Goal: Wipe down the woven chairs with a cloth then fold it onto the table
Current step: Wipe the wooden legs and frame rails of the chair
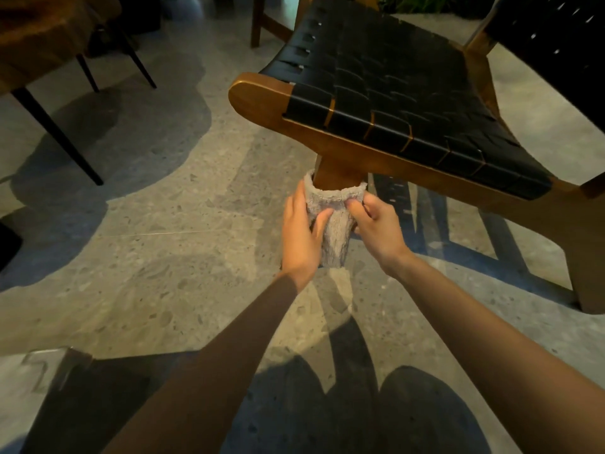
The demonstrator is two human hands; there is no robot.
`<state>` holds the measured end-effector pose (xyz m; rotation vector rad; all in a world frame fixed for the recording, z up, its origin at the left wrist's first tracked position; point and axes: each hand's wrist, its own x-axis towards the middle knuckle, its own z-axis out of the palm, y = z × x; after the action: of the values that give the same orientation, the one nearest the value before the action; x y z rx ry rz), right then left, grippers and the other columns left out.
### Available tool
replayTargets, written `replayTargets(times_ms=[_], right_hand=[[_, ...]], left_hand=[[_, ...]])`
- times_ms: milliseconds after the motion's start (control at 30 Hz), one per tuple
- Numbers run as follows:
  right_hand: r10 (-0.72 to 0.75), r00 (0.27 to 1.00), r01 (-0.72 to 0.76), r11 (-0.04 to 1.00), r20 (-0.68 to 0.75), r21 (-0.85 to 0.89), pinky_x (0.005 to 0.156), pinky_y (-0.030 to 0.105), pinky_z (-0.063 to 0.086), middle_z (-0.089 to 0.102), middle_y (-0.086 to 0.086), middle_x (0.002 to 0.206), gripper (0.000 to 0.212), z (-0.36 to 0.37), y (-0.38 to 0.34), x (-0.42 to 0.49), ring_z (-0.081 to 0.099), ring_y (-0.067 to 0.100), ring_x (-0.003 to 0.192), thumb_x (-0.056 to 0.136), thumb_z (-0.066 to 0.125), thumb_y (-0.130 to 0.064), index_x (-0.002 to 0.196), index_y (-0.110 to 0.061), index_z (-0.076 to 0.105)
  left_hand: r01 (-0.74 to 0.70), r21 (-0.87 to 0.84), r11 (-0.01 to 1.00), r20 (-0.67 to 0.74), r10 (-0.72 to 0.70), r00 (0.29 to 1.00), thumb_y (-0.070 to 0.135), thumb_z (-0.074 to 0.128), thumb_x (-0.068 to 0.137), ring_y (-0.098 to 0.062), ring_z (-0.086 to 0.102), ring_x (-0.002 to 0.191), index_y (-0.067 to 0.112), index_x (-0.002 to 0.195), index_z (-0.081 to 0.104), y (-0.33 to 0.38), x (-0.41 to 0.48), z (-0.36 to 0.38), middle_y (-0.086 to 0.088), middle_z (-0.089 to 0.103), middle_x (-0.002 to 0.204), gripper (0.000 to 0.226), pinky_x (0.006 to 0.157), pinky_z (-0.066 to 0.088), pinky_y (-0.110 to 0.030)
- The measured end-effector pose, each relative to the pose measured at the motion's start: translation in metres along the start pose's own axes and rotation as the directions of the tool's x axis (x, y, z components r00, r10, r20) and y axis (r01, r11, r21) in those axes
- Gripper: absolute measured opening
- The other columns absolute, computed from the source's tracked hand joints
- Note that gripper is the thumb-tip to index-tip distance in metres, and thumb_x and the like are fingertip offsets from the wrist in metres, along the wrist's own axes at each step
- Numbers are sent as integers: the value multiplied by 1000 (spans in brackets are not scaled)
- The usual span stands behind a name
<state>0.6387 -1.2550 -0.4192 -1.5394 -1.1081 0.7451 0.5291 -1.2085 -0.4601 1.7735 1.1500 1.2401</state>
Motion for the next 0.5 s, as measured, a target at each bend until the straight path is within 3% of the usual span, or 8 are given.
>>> replayTargets(times_ms=[67,167,267,333,400,500], right_hand=[[-1,998,-2,998,-55,-56,69,36,54,60,-1,63,31,-7,-1,-2,56,8,61,97,52,-19,68,-10,58],[-43,998,38,989,-34,-145,69,41,59,69,2,77,24,-19,-10,-20,67,16,71,96,55,-25,85,-11,71],[-275,959,248,929,-66,-273,56,44,55,67,-1,74,17,-30,-27,-42,64,17,64,94,57,-29,90,-18,69],[-434,895,380,864,-106,-330,58,29,54,66,-4,79,11,-36,-48,-47,62,12,66,91,63,-26,94,-17,68],[-547,831,474,790,-99,-390,61,15,48,63,-7,86,10,-40,-69,-44,58,6,70,88,66,-21,96,-16,66],[-630,776,566,706,-12,-426,73,20,49,63,-3,96,17,-32,-96,-32,58,6,85,87,65,-17,103,-14,66]], left_hand=[[9,23,1000,-126,-6,992,19,58,93,10,40,111,20,140,42,2,-11,1,14,43,121,50,94,31,0],[47,30,998,-257,-38,966,15,64,89,9,49,86,13,121,61,15,-13,-12,7,53,105,33,81,46,-15],[-23,27,999,-299,30,954,14,69,85,8,53,77,11,105,68,44,-16,-25,0,58,94,20,65,44,-10],[-33,24,999,-350,39,936,12,68,85,13,52,81,15,103,66,66,-18,-32,3,55,96,19,65,43,-5],[20,-64,998,-436,-46,899,11,69,84,18,50,83,24,102,61,86,-13,-41,6,52,99,24,66,42,-2],[141,-321,937,-433,-278,857,12,66,86,8,55,94,28,102,60,106,6,-57,5,56,110,23,77,48,-11]])
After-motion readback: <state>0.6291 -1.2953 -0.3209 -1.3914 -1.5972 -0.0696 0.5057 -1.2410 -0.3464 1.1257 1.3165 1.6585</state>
